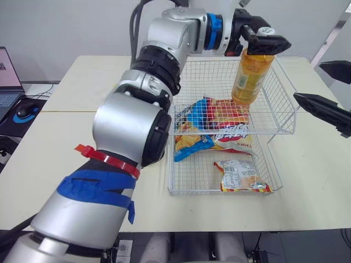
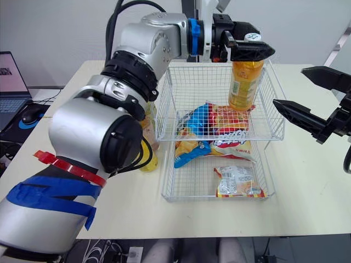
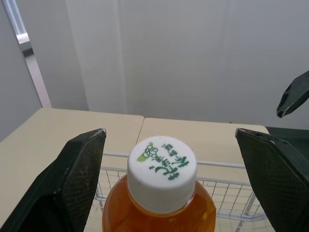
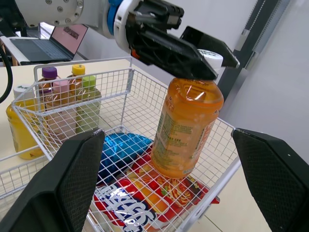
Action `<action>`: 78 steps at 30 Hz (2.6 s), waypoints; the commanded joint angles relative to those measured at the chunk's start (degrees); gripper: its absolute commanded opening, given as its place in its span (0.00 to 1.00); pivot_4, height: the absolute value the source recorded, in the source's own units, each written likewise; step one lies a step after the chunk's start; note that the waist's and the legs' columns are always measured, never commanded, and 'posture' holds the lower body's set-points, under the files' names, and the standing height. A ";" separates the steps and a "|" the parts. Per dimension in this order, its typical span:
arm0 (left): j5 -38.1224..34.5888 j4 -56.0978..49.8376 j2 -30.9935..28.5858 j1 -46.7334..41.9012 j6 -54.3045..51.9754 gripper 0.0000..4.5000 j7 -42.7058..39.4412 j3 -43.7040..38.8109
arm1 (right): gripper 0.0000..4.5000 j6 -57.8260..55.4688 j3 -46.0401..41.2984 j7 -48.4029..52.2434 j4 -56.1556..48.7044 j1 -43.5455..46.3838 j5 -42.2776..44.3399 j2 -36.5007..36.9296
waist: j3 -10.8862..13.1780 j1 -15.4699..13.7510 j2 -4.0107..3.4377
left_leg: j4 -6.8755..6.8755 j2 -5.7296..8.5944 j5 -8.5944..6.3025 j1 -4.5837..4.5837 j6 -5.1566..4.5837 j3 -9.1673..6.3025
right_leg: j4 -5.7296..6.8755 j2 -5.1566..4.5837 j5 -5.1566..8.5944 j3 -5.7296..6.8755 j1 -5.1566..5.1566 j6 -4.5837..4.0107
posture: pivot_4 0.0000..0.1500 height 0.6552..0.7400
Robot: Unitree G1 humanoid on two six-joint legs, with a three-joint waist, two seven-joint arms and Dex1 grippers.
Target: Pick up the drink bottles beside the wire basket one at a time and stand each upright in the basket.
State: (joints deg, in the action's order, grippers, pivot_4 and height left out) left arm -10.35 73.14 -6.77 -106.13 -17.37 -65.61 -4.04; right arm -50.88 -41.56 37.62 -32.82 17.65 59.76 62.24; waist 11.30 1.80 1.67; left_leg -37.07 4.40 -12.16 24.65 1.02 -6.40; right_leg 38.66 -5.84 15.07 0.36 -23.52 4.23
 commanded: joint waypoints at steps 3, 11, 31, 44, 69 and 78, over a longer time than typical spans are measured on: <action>-1.31 -5.99 -5.70 -1.29 -3.15 0.99 -3.79 -1.80 | 1.00 2.32 -2.48 0.96 -0.16 -1.37 -1.53 0.86 | 0.00 0.07 -0.01 | 0.00 -0.01 0.00 -0.04 0.00 0.03 | 0.05 0.00 0.00 -0.01 0.00 0.00 | 1.00 1.00; -2.17 -19.60 -15.43 4.74 -13.04 0.99 -11.05 0.26 | 1.00 2.72 -2.35 2.04 1.37 -1.54 -2.49 1.26 | -0.01 0.06 -0.02 | -0.01 -0.01 0.01 -0.07 0.01 0.01 | 0.11 0.01 0.00 -0.03 0.01 0.00 | 1.00 1.00; -14.44 -69.90 -50.48 47.61 -38.87 0.99 -2.49 -15.93 | 1.00 4.15 1.87 12.87 6.30 -0.32 -2.28 5.33 | -0.04 0.26 -0.07 | 0.01 -0.11 0.00 -0.49 0.01 0.09 | 0.28 0.10 0.00 -0.64 0.06 -0.02 | 1.00 1.00; -17.66 -80.90 -54.42 90.50 -38.48 0.99 -0.08 -44.08 | 1.00 7.00 29.15 23.07 10.07 23.30 -3.43 2.13 | -0.07 -0.15 -0.06 | 0.15 -0.32 -0.03 -0.83 0.01 0.34 | 0.18 0.19 -0.02 -0.91 0.17 -0.12 | 1.00 1.00; -22.22 -99.24 -30.70 87.82 -33.70 0.99 37.49 -27.19 | 1.00 1.27 39.45 22.09 10.25 35.02 -8.50 -9.54 | -0.14 -1.29 0.07 | 0.14 -0.30 -0.05 -0.79 0.05 0.32 | 0.08 0.21 -0.13 -0.88 0.16 -0.19 | 1.00 1.00; -17.74 -95.97 -25.94 81.58 -31.68 0.99 47.20 -19.13 | 1.00 0.84 38.84 22.92 10.18 35.03 -8.55 -9.12 | -0.14 -1.37 0.08 | 0.15 -0.29 -0.05 -0.79 0.05 0.36 | 0.09 0.26 -0.13 -0.92 0.15 -0.19 | 1.00 1.00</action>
State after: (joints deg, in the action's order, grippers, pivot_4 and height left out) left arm -28.97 -22.23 -32.81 -23.73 -50.39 -19.97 -23.66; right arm -50.17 -0.79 60.01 -21.76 51.32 50.79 52.46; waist 11.16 0.42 1.75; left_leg -36.92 4.10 -12.21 23.86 1.06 -6.04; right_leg 38.74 -5.57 14.94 -0.57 -23.37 4.04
